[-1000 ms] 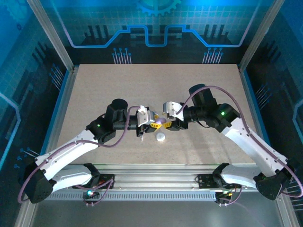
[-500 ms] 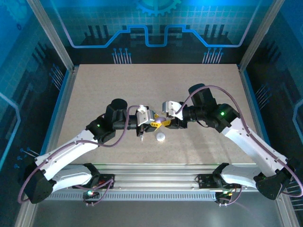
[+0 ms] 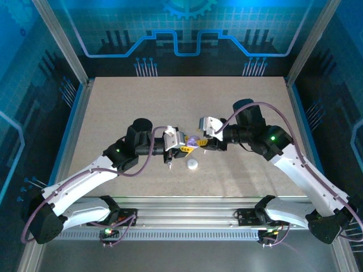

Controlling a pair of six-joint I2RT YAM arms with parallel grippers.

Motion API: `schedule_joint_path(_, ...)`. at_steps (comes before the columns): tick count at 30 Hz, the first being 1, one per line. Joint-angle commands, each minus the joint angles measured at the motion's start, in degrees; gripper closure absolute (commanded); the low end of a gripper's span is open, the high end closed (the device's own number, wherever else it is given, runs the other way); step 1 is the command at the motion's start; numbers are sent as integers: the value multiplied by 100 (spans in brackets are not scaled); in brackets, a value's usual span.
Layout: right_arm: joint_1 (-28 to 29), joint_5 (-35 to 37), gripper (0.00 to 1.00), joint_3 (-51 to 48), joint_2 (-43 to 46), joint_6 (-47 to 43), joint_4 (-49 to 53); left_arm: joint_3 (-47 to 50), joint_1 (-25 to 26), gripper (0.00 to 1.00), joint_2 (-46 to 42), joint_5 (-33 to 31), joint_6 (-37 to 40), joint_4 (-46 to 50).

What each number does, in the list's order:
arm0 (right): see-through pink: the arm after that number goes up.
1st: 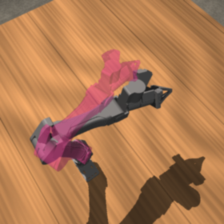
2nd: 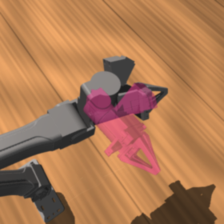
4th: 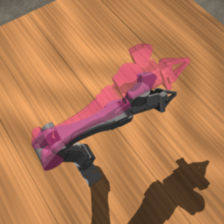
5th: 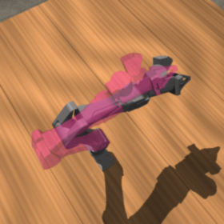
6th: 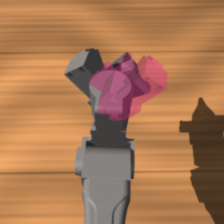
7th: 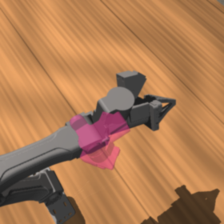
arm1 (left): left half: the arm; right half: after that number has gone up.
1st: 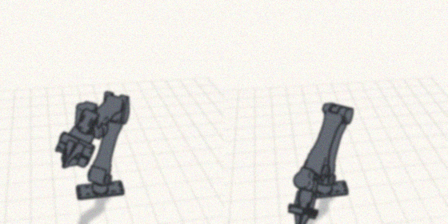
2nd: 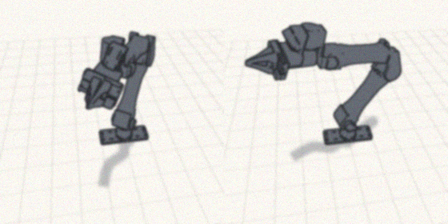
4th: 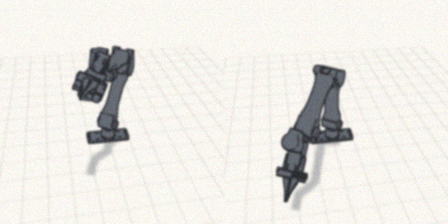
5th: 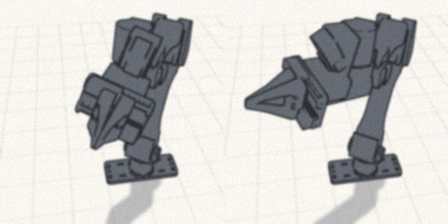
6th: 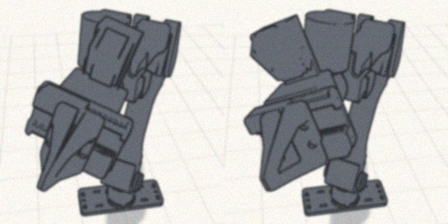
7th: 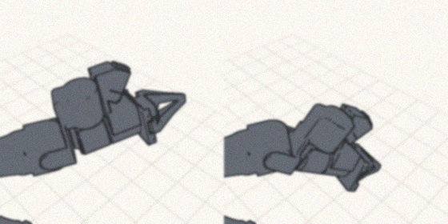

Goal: Insert the wireless bluetooth earbuds into the charging case

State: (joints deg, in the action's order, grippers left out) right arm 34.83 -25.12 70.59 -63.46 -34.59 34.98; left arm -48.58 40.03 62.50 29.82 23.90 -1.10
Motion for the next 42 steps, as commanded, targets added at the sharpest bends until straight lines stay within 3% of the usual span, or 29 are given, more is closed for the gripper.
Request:
schedule_joint_path(1,-107,183,58,19,104,144,-333,34,48,77,-82,203,-52,48)
schedule_joint_path(24,-137,90,56,-184,449,508,-691,204,-21,76,-118,7,-711,-570)
schedule_joint_path(42,-86,128,55,-264,73,384,-782,-21,-13,77,87,235,-812,-774)
